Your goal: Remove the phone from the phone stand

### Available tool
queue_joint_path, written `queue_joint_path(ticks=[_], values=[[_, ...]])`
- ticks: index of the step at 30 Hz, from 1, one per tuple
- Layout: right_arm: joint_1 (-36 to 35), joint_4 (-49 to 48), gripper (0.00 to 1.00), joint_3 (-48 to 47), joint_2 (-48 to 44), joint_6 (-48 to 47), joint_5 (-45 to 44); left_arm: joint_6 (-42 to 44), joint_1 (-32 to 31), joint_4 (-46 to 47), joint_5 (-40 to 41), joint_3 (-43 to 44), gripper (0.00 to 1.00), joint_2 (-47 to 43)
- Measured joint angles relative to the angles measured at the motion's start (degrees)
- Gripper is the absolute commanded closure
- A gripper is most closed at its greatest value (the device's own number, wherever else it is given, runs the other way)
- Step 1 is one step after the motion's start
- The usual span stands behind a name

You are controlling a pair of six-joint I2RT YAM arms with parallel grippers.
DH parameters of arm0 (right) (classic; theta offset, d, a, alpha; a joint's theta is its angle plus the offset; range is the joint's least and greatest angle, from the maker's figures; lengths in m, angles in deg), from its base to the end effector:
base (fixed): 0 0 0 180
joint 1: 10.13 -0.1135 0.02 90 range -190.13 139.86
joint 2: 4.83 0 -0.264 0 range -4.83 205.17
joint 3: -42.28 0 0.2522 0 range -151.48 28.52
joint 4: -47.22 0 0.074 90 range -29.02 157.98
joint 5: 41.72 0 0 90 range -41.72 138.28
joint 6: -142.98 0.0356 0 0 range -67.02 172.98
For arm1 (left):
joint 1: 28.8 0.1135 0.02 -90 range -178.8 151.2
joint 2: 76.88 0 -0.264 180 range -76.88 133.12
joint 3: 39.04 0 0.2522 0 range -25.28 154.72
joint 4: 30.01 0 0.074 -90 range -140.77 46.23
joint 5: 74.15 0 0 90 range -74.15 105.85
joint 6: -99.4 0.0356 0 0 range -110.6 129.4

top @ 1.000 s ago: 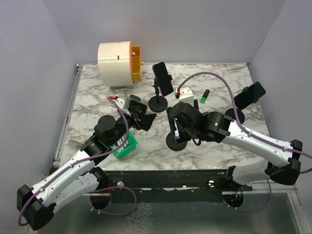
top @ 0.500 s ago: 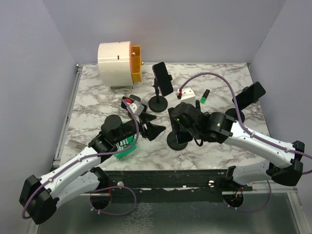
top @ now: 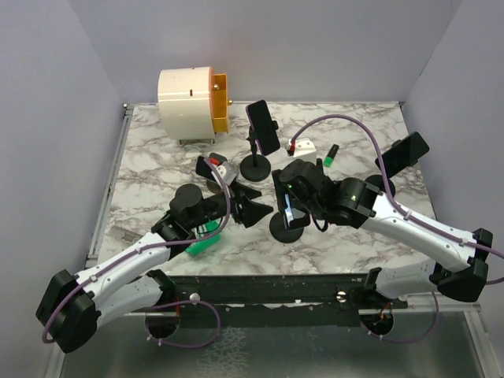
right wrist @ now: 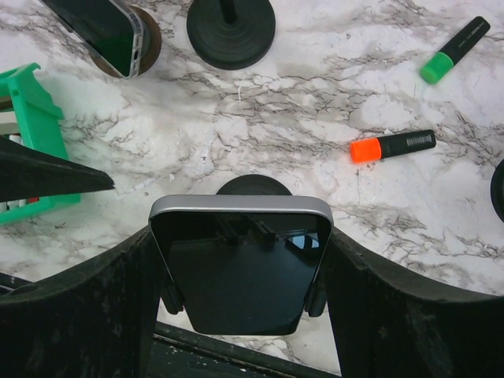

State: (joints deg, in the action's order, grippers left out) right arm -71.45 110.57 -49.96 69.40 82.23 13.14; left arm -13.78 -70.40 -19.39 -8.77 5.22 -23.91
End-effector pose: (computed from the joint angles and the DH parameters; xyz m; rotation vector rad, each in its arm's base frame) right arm 0.1430 0.2188 0.3722 -0.3293 2.1707 0.1504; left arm 0.1521 -0.1549 0.2896 0.6250 1.5530 -1.2053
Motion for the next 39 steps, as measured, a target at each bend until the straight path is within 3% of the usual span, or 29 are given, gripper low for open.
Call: queue_joint_path(ticks=[10, 26, 39], values=[[0.59, -1.81, 0.6, 1.05, -0.5, -0.35, 0.28, -9.14, -0.72, 5.25, -0.55, -0.31, 0.34, 6.54], [0.61, -2.36, 0.6, 1.42, -0.81, -0.35, 0.55, -10.32, -4.0, 8.61, -1.03, 0.04, 0.46, 12.11], [0.68, -2.34, 0.59, 1.42, -0.92, -0.35, 0.94, -10.88, -4.63, 11.78, -1.03, 0.9, 0.76, 13.75]])
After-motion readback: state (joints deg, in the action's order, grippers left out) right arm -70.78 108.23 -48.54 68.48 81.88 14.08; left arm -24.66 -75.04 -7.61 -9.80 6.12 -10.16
